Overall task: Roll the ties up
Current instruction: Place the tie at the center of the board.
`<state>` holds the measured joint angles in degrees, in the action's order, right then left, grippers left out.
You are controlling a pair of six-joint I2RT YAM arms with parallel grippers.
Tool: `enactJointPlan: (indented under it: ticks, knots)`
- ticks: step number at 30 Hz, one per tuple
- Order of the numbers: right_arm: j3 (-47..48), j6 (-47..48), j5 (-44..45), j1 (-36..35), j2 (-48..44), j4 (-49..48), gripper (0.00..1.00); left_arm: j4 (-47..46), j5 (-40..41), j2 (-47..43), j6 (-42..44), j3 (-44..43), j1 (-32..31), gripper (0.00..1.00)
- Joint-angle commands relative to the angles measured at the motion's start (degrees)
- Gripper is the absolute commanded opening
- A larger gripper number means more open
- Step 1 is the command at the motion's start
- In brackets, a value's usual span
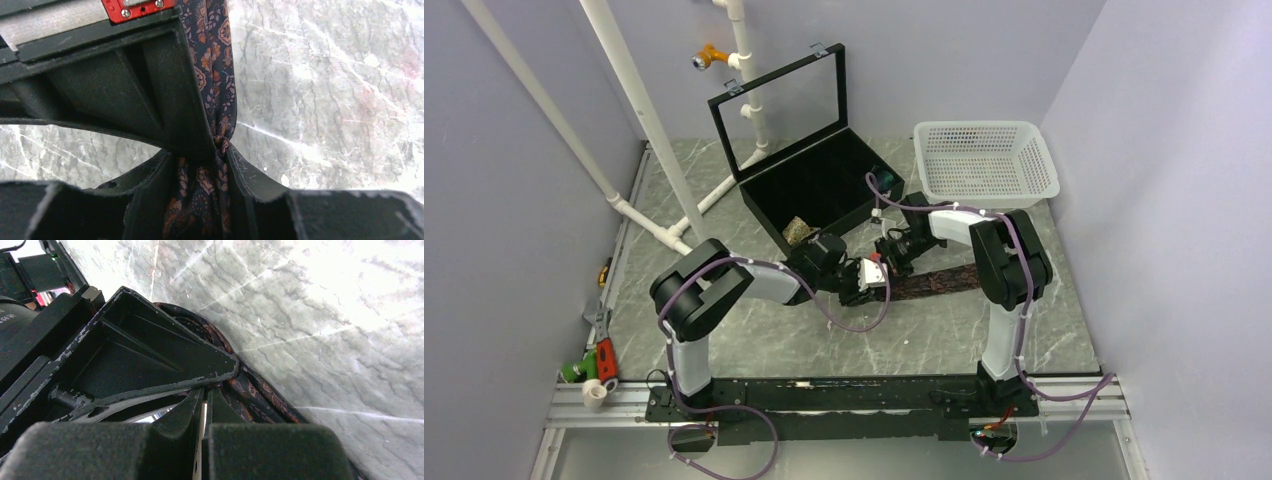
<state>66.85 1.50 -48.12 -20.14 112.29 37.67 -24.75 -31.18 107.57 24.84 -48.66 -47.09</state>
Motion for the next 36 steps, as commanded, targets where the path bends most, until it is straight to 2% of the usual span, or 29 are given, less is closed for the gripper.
enactJointPlan:
  ticks: [1, 3, 4, 6, 7, 11, 14, 17, 24, 27, 31, 36]
  knots:
    - [2.8, 2.72, 4.47, 0.19, 1.69, 0.94, 0.0, 12.67, 0.5, -0.15, 5.09, 1.13, 1.14, 0.4]
    - [2.81, 4.09, 5.84, 0.15, 3.93, 1.47, 0.0, 13.26, -0.47, 0.72, 5.05, 0.23, 1.63, 0.42]
    - [2.54, 4.36, 6.23, 0.16, 4.4, 1.13, 0.0, 13.25, -1.04, 1.12, 4.89, -0.15, 1.71, 0.5]
    - [2.32, 4.17, 6.01, 0.06, 4.82, 0.3, 0.0, 12.83, -1.77, 1.31, 4.18, -0.62, 1.87, 0.71]
    - [2.43, 4.03, 5.64, 0.08, 4.8, 0.22, 0.0, 12.53, -2.32, 1.14, 3.96, -0.64, 1.9, 0.75]
    - [2.41, 3.94, 5.47, 0.04, 4.36, 0.11, 0.0, 9.56, -3.36, -3.37, 0.91, 2.32, 3.13, 0.79]
    - [1.84, 3.9, 6.8, 0.01, 5.19, -0.36, 0.0, 3.68, -3.3, -9.89, -1.07, 7.9, 4.29, 0.78]
    - [1.47, 3.61, 8.79, 0.08, 6.31, -0.58, 0.0, -1.53, -2.83, -12.76, -1.82, 11.23, 4.59, 0.77]
    - [0.91, 4.15, 11.37, 0.05, 7.05, -0.78, 0.0, -9.03, -2.99, -7.37, -6.69, 8.99, 4.61, 0.76]
    - [0.27, 4.43, 11.93, -0.03, 7.12, -0.8, 0.0, -11.65, -4.16, -6.36, -8.49, 8.14, 4.5, 0.68]
    - [-0.48, 4.42, 11.98, 0.0, 6.85, -1.14, 0.0, -12.76, -5.73, -6.48, -11.28, 6.33, 4.02, 0.52]
    - [-0.75, 3.89, 11.37, 0.05, 6.78, -1.99, 0.0, -12.05, -6.9, -4.47, -12.46, 2.66, 1.91, 0.48]
